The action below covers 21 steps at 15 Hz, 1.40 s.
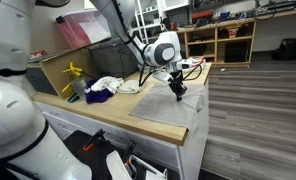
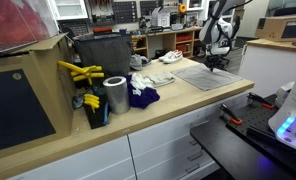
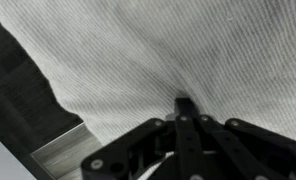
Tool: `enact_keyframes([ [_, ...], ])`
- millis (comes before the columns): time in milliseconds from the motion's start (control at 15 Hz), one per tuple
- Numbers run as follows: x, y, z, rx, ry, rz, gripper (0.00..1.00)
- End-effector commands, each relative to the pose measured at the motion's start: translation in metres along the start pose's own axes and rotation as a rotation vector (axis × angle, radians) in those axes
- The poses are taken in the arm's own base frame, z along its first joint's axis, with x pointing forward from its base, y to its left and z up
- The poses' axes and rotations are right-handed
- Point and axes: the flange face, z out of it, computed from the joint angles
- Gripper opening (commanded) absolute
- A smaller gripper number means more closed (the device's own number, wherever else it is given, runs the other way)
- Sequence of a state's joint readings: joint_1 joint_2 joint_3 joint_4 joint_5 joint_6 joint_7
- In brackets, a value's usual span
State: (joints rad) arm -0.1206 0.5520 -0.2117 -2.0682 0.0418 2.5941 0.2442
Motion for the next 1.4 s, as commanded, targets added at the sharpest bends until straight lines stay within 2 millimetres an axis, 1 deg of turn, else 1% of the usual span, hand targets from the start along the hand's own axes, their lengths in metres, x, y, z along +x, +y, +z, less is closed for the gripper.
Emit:
enact_keyframes([
  [0,-0.031,-0.022,0.019,0.029,-0.089,0.020,0.00],
  [333,-0.046,-0.045,0.017,0.101,-0.185,0.047,0.00],
  [533,-0.053,-0.054,0.017,0.150,-0.266,0.081,0.00],
  [733,-0.060,-0.060,0.020,0.203,-0.361,0.123,0.00],
  [800,-0.062,-0.060,0.020,0.206,-0.373,0.132,0.00],
  [933,-0.060,-0.058,0.014,0.192,-0.348,0.131,0.00],
  [1000,-0.057,-0.057,0.007,0.170,-0.303,0.106,0.26],
  [1067,-0.054,-0.057,-0.001,0.155,-0.267,0.076,0.27],
  [1267,-0.042,-0.058,-0.030,0.110,-0.173,-0.022,0.47],
  [1333,-0.038,-0.058,-0.039,0.100,-0.148,-0.047,0.56],
])
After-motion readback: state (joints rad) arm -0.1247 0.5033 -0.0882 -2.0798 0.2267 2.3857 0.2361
